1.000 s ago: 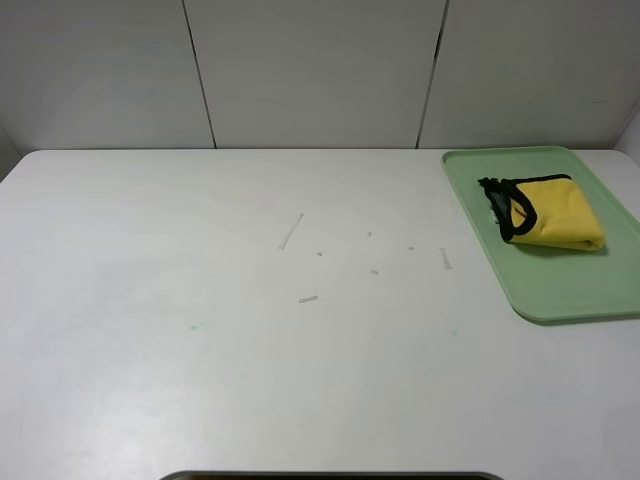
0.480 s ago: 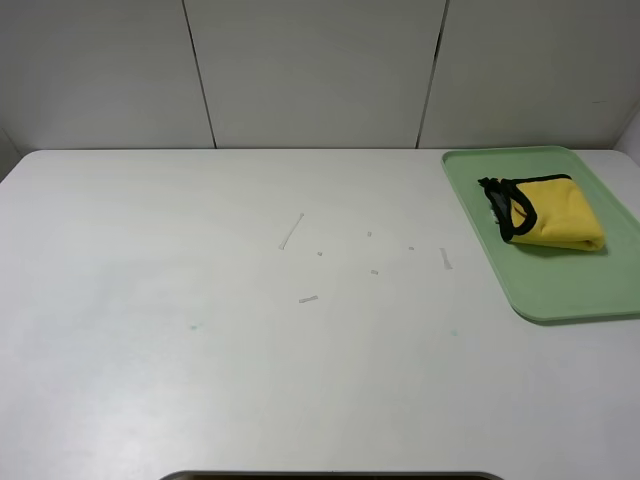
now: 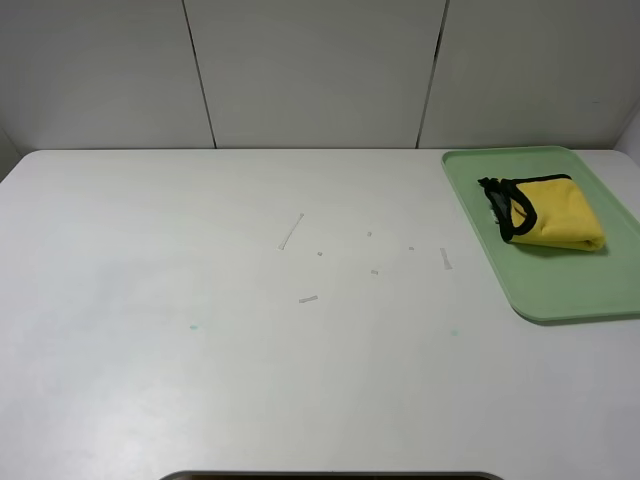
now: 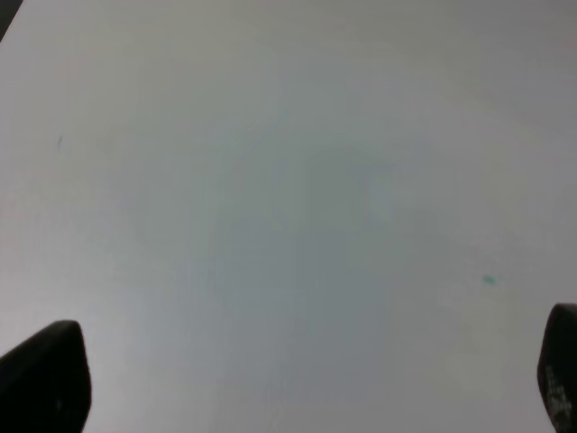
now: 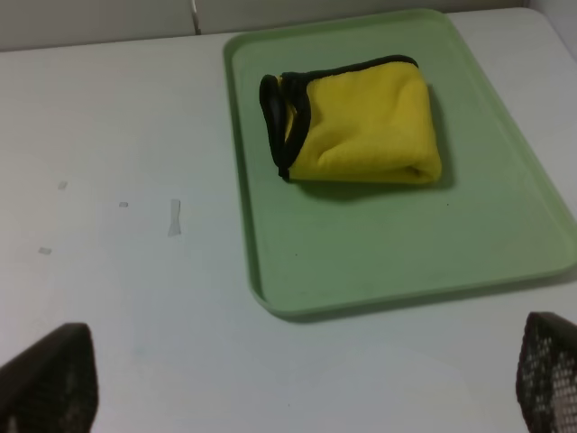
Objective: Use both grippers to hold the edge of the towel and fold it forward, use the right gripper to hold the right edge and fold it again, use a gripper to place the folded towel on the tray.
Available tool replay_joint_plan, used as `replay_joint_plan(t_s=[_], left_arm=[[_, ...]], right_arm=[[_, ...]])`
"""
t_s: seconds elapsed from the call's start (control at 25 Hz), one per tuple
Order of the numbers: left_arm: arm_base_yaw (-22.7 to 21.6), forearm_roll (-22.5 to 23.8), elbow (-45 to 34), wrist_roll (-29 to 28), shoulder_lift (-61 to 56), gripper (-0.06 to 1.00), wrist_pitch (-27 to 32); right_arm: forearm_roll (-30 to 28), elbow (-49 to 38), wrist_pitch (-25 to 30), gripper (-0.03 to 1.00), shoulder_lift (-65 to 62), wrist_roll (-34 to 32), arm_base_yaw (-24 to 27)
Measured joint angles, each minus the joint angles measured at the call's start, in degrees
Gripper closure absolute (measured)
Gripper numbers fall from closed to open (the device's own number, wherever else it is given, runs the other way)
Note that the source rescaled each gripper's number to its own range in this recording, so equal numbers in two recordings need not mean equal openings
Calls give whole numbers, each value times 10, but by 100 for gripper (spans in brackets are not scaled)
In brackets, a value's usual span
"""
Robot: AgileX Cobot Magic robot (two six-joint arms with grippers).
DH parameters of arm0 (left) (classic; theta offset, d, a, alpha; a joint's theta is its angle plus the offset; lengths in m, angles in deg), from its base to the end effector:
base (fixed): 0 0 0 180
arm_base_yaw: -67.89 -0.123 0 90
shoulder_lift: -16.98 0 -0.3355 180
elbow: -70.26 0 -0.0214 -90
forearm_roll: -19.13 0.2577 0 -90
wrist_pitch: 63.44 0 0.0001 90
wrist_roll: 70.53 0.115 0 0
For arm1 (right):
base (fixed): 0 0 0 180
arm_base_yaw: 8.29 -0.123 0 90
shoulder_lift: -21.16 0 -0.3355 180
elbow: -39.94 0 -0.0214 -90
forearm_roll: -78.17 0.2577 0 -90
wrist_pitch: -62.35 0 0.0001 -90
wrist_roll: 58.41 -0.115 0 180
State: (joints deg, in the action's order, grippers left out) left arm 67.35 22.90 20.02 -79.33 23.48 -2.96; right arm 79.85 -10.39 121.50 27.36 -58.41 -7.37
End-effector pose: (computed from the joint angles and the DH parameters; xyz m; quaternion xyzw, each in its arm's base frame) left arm -0.0276 0.0063 0.2677 -0.0705 0.8503 -0.0047 0.5216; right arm -0.0267 0.0033 0.2693 0.0065 0.8464 0.0104 0.5323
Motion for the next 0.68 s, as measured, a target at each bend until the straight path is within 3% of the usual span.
replay_joint_plan(t_s=[0.68], left_arm=[[0, 0, 0, 0, 0, -6, 0]], right_arm=[[0, 0, -1, -3, 0, 0, 0]])
